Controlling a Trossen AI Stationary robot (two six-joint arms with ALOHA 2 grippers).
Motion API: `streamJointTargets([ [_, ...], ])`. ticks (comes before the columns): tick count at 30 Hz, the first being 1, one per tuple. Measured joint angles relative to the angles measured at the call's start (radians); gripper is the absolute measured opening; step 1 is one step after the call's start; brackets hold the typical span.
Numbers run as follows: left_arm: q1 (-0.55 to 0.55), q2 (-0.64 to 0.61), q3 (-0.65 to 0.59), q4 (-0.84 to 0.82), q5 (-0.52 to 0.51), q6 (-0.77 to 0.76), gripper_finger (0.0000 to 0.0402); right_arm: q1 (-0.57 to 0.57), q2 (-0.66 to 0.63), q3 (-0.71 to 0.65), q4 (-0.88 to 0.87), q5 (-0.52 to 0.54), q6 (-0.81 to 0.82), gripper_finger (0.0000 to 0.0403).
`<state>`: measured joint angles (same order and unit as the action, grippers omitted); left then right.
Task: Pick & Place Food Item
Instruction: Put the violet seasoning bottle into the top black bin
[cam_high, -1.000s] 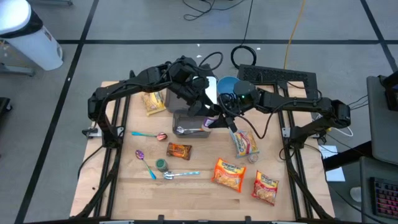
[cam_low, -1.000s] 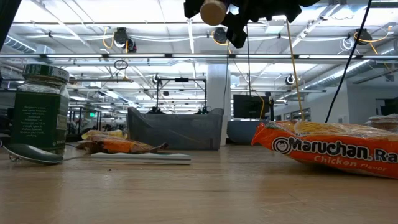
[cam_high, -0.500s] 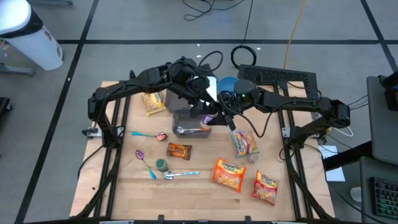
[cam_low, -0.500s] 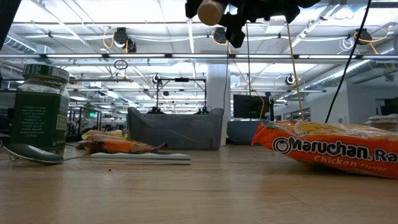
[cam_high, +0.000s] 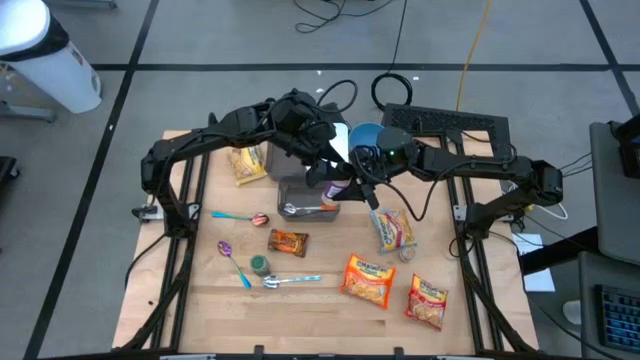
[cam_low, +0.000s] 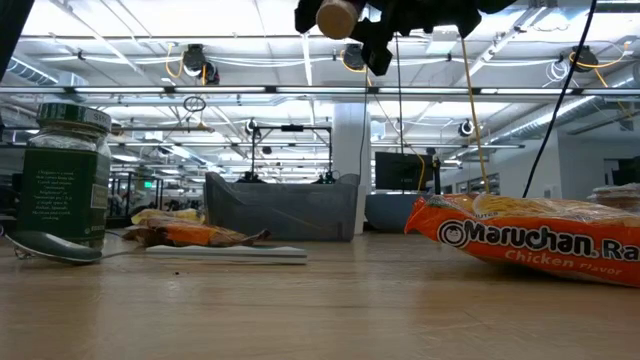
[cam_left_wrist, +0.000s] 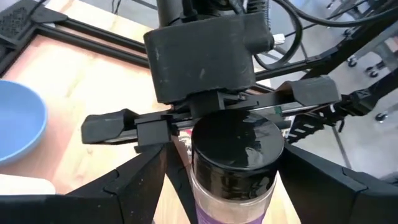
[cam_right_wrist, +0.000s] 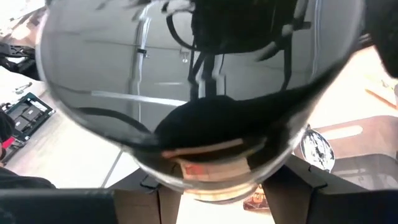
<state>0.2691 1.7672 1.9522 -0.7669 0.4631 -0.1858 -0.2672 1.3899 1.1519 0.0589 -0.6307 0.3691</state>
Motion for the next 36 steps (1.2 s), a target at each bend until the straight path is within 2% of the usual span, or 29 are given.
streamJointTargets([
  [16,0.000,0.008,0.000,0.040,0.034,-0.012,0.0269,0.000,-0.002,0.000,0.019,-0.025,-0.015,0.0171],
  [27,0.002,0.012,0.000,0.069,0.034,-0.024,0.0217,0.000,-0.004,0.000,0.000,-0.024,-0.016,0.0171],
  [36,0.002,0.012,0.000,0.061,0.034,0.006,0.0228,0.000,-0.003,0.000,-0.003,-0.021,-0.021,0.0171],
])
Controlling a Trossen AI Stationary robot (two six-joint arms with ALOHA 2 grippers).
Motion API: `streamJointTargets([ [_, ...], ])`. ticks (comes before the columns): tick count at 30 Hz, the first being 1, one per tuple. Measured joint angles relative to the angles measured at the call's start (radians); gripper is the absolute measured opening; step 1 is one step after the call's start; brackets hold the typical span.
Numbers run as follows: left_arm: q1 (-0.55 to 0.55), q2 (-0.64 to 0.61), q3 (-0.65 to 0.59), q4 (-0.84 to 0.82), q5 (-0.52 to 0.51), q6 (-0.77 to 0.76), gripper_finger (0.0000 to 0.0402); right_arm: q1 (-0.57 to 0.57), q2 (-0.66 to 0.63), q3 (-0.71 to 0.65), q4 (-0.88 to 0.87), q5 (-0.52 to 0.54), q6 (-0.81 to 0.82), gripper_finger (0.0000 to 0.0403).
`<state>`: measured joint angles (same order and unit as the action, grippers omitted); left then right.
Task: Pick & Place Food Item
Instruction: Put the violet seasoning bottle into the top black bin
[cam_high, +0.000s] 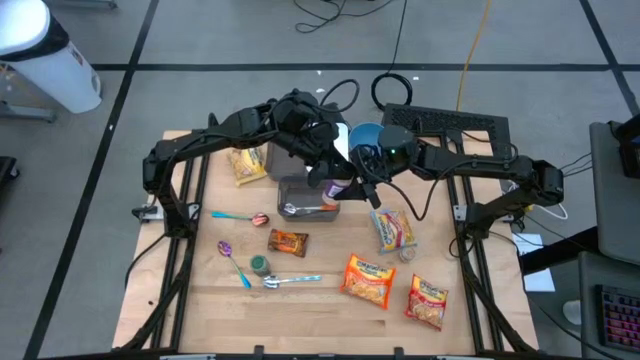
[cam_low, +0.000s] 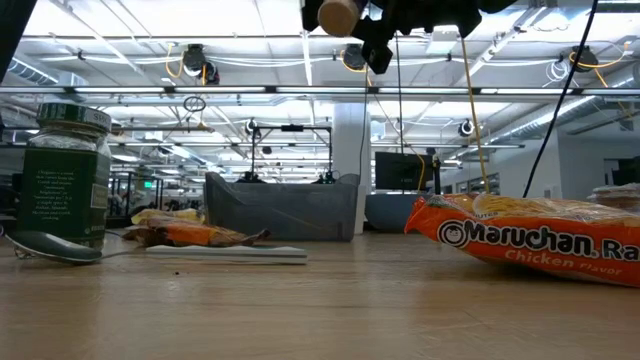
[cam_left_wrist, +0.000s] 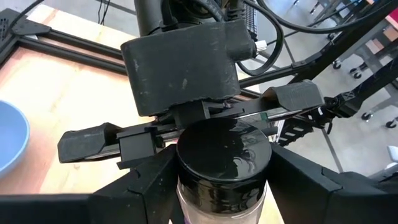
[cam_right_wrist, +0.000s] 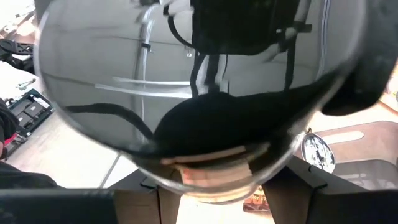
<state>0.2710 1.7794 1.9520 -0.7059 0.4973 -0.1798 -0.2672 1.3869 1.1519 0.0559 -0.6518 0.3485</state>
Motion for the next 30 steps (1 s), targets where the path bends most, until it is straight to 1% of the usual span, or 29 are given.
streamJointTargets([
  [4,0.001,0.000,0.000,0.000,0.000,0.017,0.0209,0.000,0.000,0.000,0.000,0.002,-0.002,0.0171],
  [16,0.001,0.001,-0.001,0.004,-0.003,0.067,0.0209,0.000,0.000,0.000,-0.001,0.021,-0.022,0.0176],
  [20,0.002,0.001,-0.001,0.004,0.001,0.078,0.0209,-0.005,0.000,0.000,0.000,0.038,-0.014,0.0202],
  [30,0.008,0.002,-0.001,0.013,-0.008,0.123,0.0209,-0.031,0.003,0.001,-0.039,0.030,0.040,0.0307],
])
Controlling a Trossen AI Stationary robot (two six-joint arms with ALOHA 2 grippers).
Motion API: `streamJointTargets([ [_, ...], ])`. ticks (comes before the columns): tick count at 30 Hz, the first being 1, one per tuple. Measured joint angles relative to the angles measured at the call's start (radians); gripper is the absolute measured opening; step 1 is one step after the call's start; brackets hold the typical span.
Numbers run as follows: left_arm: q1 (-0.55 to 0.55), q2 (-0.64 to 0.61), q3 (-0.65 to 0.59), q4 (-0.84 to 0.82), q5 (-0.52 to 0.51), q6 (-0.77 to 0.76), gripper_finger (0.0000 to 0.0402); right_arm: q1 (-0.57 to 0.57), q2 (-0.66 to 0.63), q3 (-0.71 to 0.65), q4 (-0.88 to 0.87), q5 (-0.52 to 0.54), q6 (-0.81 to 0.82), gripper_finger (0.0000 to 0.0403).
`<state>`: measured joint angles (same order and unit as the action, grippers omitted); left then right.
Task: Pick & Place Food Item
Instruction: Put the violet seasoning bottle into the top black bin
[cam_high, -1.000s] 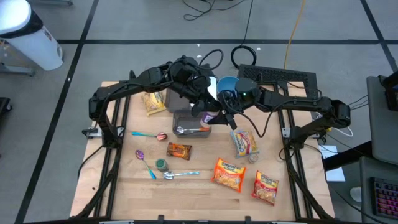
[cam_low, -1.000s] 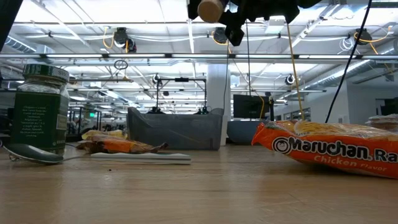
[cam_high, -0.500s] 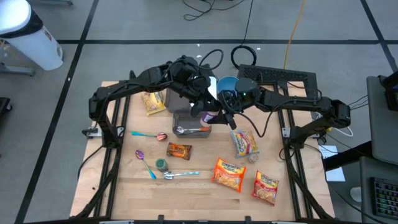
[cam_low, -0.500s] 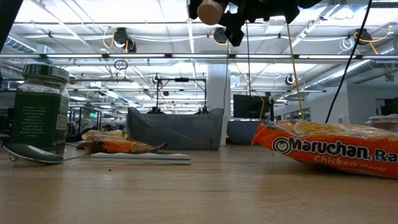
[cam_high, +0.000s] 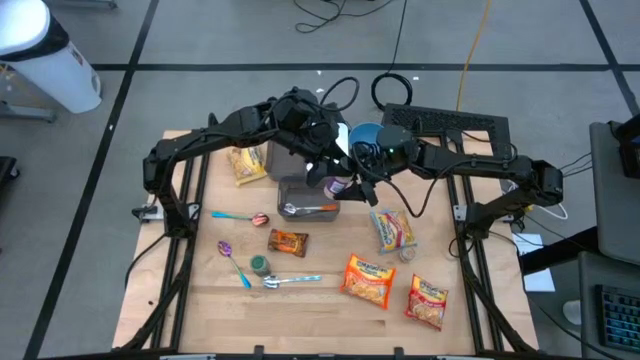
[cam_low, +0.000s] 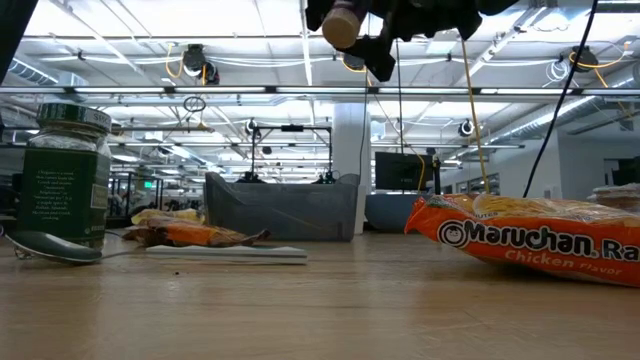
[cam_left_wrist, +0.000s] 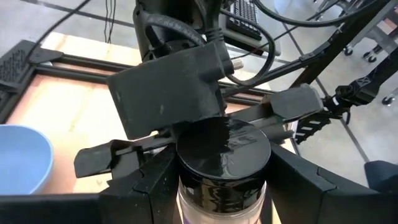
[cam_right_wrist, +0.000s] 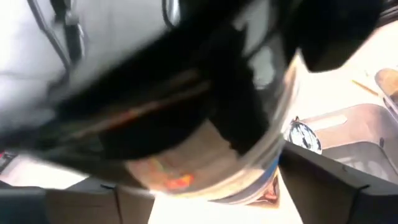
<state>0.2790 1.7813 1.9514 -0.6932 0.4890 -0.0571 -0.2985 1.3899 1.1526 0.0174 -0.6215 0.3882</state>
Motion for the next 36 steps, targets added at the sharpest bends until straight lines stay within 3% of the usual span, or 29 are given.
streamJointTargets([
  [5,0.019,0.000,0.000,-0.007,0.001,0.001,0.0209,-0.031,-0.006,0.000,0.004,-0.038,0.001,0.0332],
  [18,0.097,-0.074,0.000,-0.021,-0.001,0.028,0.0209,-0.112,-0.058,0.002,-0.077,-0.026,-0.060,0.0336],
  [28,0.243,-0.164,0.000,-0.094,-0.012,0.036,0.0209,-0.141,-0.088,-0.001,-0.257,0.156,-0.157,0.0336],
  [36,0.359,-0.207,0.001,-0.148,-0.021,0.049,0.0209,-0.139,-0.094,-0.050,-0.248,0.243,-0.183,0.0336],
])
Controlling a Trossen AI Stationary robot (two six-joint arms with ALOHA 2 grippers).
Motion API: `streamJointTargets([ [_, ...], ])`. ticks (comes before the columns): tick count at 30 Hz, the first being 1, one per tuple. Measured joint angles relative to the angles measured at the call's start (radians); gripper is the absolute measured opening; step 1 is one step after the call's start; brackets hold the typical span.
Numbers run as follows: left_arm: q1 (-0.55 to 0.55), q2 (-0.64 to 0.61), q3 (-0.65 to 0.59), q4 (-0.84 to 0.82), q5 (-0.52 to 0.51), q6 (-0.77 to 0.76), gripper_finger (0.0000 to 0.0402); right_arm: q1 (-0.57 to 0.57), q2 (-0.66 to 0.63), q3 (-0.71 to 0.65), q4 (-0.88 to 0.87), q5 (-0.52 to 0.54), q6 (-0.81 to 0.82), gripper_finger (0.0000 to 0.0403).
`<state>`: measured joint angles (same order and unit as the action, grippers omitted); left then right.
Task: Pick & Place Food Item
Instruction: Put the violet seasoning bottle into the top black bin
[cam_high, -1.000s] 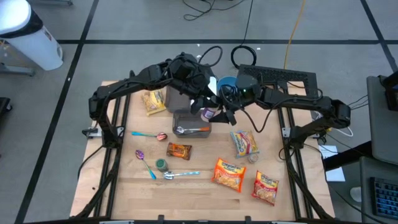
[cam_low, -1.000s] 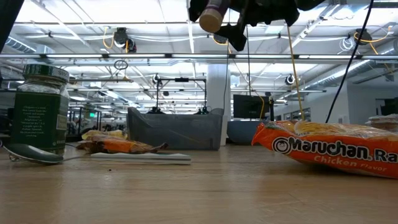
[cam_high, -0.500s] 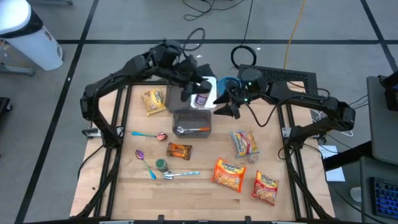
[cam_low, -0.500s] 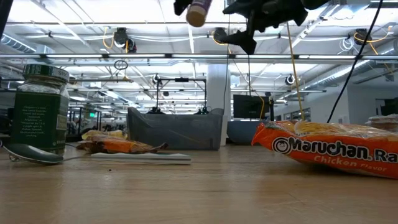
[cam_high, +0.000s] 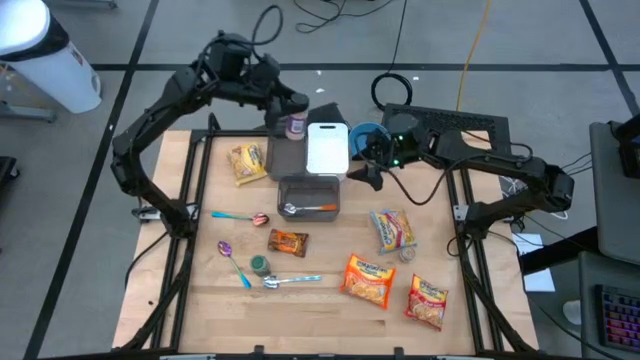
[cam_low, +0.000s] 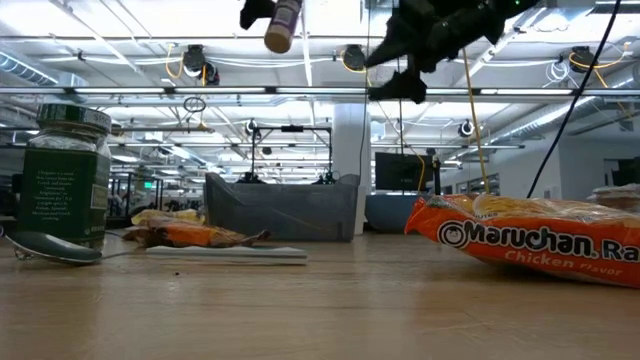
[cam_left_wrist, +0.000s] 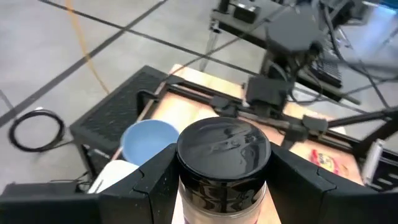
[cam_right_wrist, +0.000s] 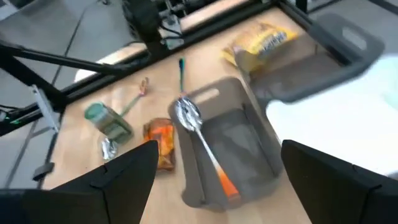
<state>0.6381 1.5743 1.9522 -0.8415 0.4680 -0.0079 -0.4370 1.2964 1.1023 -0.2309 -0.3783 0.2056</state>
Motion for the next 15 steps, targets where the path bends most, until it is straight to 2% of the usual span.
streamJointTargets([
  [5,0.045,-0.010,0.000,-0.039,0.008,-0.006,0.0209,0.000,-0.041,-0.143,0.163,0.018,0.098,0.0336],
  [11,0.040,-0.012,-0.011,-0.021,0.020,0.006,0.0209,0.000,-0.114,-0.371,0.477,0.068,0.302,0.0333],
  [15,0.034,-0.012,-0.057,0.009,0.023,-0.005,0.0209,0.000,-0.165,-0.484,0.612,0.103,0.382,0.0327],
])
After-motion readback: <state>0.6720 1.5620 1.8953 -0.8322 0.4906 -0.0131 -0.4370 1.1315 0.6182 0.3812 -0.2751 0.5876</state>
